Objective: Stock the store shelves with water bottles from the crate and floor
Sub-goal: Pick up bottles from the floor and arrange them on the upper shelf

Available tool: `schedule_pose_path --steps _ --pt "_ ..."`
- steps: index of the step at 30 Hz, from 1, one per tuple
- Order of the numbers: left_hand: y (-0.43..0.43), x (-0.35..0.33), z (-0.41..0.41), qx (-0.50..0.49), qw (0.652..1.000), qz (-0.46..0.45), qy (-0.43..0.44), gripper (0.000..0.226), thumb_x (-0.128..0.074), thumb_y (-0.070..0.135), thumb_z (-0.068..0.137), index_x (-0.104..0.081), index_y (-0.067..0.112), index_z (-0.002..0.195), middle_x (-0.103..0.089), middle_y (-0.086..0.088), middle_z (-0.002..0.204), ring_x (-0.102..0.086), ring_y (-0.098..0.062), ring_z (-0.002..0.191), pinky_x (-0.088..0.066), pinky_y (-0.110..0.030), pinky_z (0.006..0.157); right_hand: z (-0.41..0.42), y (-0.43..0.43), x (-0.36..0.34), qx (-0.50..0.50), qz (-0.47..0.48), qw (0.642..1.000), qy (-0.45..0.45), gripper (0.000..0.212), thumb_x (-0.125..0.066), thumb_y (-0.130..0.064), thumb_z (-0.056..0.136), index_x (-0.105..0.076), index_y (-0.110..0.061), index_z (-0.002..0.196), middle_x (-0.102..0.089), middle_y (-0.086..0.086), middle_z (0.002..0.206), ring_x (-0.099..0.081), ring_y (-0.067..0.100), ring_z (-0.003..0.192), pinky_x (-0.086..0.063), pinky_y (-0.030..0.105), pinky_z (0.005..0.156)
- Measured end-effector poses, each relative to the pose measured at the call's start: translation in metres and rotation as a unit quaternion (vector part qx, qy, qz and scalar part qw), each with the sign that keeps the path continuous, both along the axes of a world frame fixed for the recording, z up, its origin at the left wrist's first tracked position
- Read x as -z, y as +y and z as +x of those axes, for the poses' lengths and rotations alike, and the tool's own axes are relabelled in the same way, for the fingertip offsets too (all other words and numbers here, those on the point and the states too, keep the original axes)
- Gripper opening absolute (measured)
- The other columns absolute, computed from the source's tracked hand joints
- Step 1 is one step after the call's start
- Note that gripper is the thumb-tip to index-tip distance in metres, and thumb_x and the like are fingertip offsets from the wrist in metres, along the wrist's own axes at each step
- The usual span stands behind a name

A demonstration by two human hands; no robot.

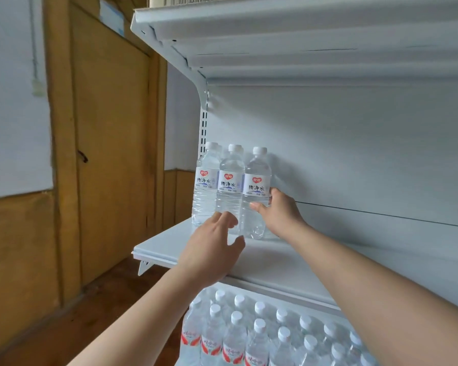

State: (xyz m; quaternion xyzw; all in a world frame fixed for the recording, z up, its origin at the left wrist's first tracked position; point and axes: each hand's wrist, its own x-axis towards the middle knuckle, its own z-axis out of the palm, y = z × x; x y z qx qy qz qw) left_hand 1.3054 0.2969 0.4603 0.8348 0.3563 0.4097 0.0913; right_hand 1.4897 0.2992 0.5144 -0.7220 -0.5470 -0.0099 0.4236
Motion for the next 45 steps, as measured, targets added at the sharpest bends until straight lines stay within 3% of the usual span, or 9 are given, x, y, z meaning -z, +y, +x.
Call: schedule_pose_path --steps 6,11,14,17,24,29,33,37,45 --pt "-0.009 -0.003 -0.002 0.021 0.998 0.038 -0.05 0.014 -0.06 0.029 0.096 -0.061 0.027 0.11 -0.061 0.015 0.109 -0.061 -0.005 0.099 -0.052 -0.032 0.086 -0.005 -0.023 0.006 0.031 -0.064 0.997 -0.024 0.054 -0.067 -0.043 0.094 -0.054 -0.002 0.127 -0.052 0.017 0.131 -0.053 0.033 0.123 -0.042 0.033 0.096" --pt "-0.058 0.001 -0.015 0.091 0.976 0.046 -0.193 0.02 -0.062 0.003 0.093 -0.067 0.022 0.099 -0.064 0.014 0.099 -0.062 -0.006 0.096 -0.047 -0.016 0.082 -0.041 -0.132 0.016 -0.089 0.025 0.994 0.056 0.03 -0.067 -0.028 0.095 -0.064 -0.016 0.122 -0.067 0.001 0.119 -0.064 0.014 0.109 -0.049 0.028 0.099" --pt "-0.114 0.023 -0.021 0.109 0.953 0.013 -0.281 0.027 -0.06 -0.007 0.091 -0.067 0.019 0.093 -0.068 0.011 0.093 -0.064 -0.012 0.094 -0.047 -0.017 0.081 -0.061 -0.23 0.047 -0.194 0.129 0.959 0.159 0.014 -0.062 -0.013 0.099 -0.072 -0.02 0.107 -0.075 0.002 0.096 -0.071 0.015 0.092 -0.057 0.029 0.086" --pt "-0.163 0.073 -0.017 0.139 0.932 -0.093 -0.321 0.031 -0.06 -0.012 0.088 -0.068 0.018 0.088 -0.069 0.007 0.088 -0.066 -0.016 0.09 -0.05 -0.023 0.081 -0.066 -0.296 0.108 -0.178 0.132 0.942 0.252 0.016 -0.06 -0.011 0.098 -0.075 -0.016 0.098 -0.072 0.01 0.083 -0.069 0.024 0.071 -0.057 0.031 0.069" --pt "-0.276 0.244 -0.002 0.174 0.83 -0.458 -0.266 0.02 -0.053 -0.01 0.093 -0.065 0.004 0.086 -0.069 0.002 0.078 -0.063 -0.014 0.071 -0.05 -0.025 0.069 -0.061 -0.394 0.312 0.021 -0.023 0.901 0.432 0.018 -0.057 0.002 0.098 -0.072 -0.006 0.094 -0.07 0.0 0.068 -0.063 0.01 0.058 -0.049 0.019 0.056" --pt "-0.357 0.365 -0.015 0.108 0.725 -0.678 -0.056 0.018 -0.055 -0.005 0.093 -0.068 0.005 0.086 -0.07 -0.008 0.079 -0.062 -0.017 0.062 -0.049 -0.024 0.059 -0.062 -0.467 0.422 0.115 -0.211 0.824 0.514 0.009 -0.059 -0.014 0.1 -0.066 -0.011 0.105 -0.072 0.005 0.077 -0.066 0.017 0.06 -0.05 0.027 0.055" --pt "-0.366 0.377 -0.003 0.138 0.756 -0.638 0.053 0.013 -0.057 0.004 0.095 -0.07 0.006 0.096 -0.072 0.002 0.073 -0.064 -0.012 0.064 -0.052 -0.024 0.063 -0.044 -0.496 0.445 0.158 -0.275 0.836 0.448 0.014 -0.062 -0.03 0.097 -0.068 -0.025 0.109 -0.071 -0.001 0.101 -0.07 0.014 0.085 -0.056 0.028 0.068" --pt "-0.378 0.364 0.031 0.165 0.738 -0.653 0.053 0.017 -0.052 -0.001 0.095 -0.069 0.002 0.095 -0.069 -0.008 0.074 -0.062 -0.02 0.068 -0.051 -0.034 0.068 -0.027 -0.526 0.441 0.229 -0.271 0.815 0.458 0.013 -0.058 -0.02 0.1 -0.066 -0.017 0.109 -0.074 0.006 0.091 -0.072 0.017 0.069 -0.058 0.029 0.063" --pt "-0.455 0.374 0.089 0.339 0.754 -0.532 0.183 0.01 -0.063 0.007 0.091 -0.066 0.017 0.09 -0.068 -0.002 0.076 -0.063 -0.012 0.062 -0.051 -0.034 0.066 -0.036 -0.618 0.415 0.353 -0.108 0.812 0.451 0.014 -0.055 -0.018 0.101 -0.067 -0.02 0.109 -0.071 0.0 0.1 -0.069 0.007 0.084 -0.054 0.013 0.066"
